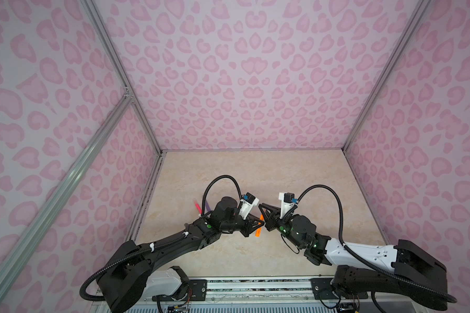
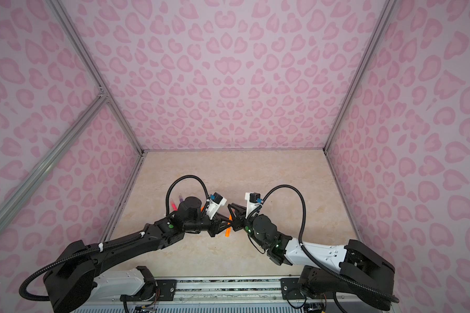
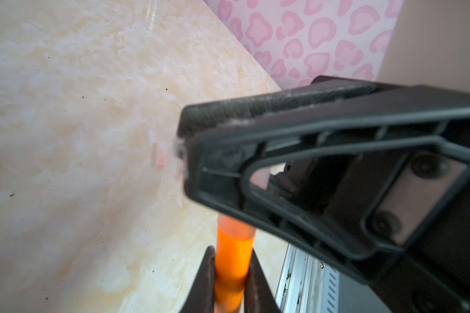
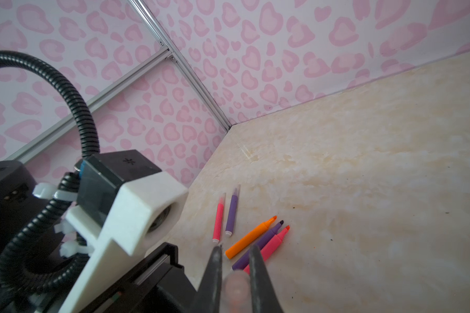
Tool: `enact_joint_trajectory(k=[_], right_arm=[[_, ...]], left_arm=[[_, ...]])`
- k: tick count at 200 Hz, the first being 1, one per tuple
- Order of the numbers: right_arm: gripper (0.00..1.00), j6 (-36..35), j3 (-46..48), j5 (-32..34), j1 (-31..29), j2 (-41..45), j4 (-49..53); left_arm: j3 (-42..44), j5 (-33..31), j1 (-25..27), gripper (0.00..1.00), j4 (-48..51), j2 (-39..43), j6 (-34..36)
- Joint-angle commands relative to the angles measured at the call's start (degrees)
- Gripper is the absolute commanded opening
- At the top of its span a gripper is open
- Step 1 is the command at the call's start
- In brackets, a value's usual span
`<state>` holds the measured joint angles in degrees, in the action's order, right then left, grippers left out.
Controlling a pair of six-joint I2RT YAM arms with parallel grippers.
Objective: Insert the pens into the pen caps
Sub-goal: 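Open the right gripper and withdraw it from the capped orange marker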
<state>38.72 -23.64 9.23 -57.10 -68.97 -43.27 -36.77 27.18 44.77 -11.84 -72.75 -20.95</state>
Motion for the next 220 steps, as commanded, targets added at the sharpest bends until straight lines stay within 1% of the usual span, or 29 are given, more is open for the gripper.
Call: enact_joint_trajectory(k=[1, 26, 54, 62, 82, 122, 136, 157, 196, 208, 220], right_arm=[[0.00, 0.6, 0.6, -8.2, -0.6, 0.6, 8.7], [0.00, 0.5, -0.5, -4.2, -1.0, 2.0, 13.7], [0.00, 0.6, -2.2, 0.7, -2.2, 2.6, 18.5], [0.00, 0.4, -3.1, 2.3, -2.7, 2.5, 20.6], [0.00, 0.3, -3.9, 4.6, -3.6, 2.2, 21.8], [0.00, 0.8, -9.0, 12.2, -5.8, 0.0, 31.2], [0.00, 1.2, -9.9, 13.1, -6.3, -1.1, 32.2], [0.00, 1.8, -11.2, 13.7, -6.5, -2.5, 33.6], [0.00, 1.4, -11.1, 13.1, -6.5, -2.5, 32.8], [0.08, 1.1, -10.7, 12.8, -6.5, -1.9, 32.1], [0.22, 0.7, -10.3, 12.7, -6.4, -1.1, 31.6]], left_arm=[[-1.5, -11.6, -1.1, 0.04, -15.7, -0.4, -3.9], [-2.8, -15.1, -0.9, 0.04, -12.8, -1.4, -3.1], [-5.2, -22.3, 0.7, 0.04, -7.6, -2.6, -1.7], [-5.4, -23.3, 0.9, 0.04, -7.2, -2.7, -1.4], [-5.3, -24.6, 1.4, 0.04, -7.0, -2.6, -1.2], [-7.9, -33.1, 3.7, 0.04, -1.7, -3.0, 0.4], [-8.4, -35.4, 4.2, 0.04, -0.7, -3.3, 0.5], [-9.0, -37.0, 4.5, 0.04, 0.3, -3.8, 0.6], [-9.3, -37.3, 4.5, 0.04, 0.6, -4.4, 0.0], [-9.5, -37.3, 4.6, 0.04, 0.6, -4.9, -0.5], [-9.8, -37.4, 4.5, 0.04, 0.6, -5.6, -0.9]])
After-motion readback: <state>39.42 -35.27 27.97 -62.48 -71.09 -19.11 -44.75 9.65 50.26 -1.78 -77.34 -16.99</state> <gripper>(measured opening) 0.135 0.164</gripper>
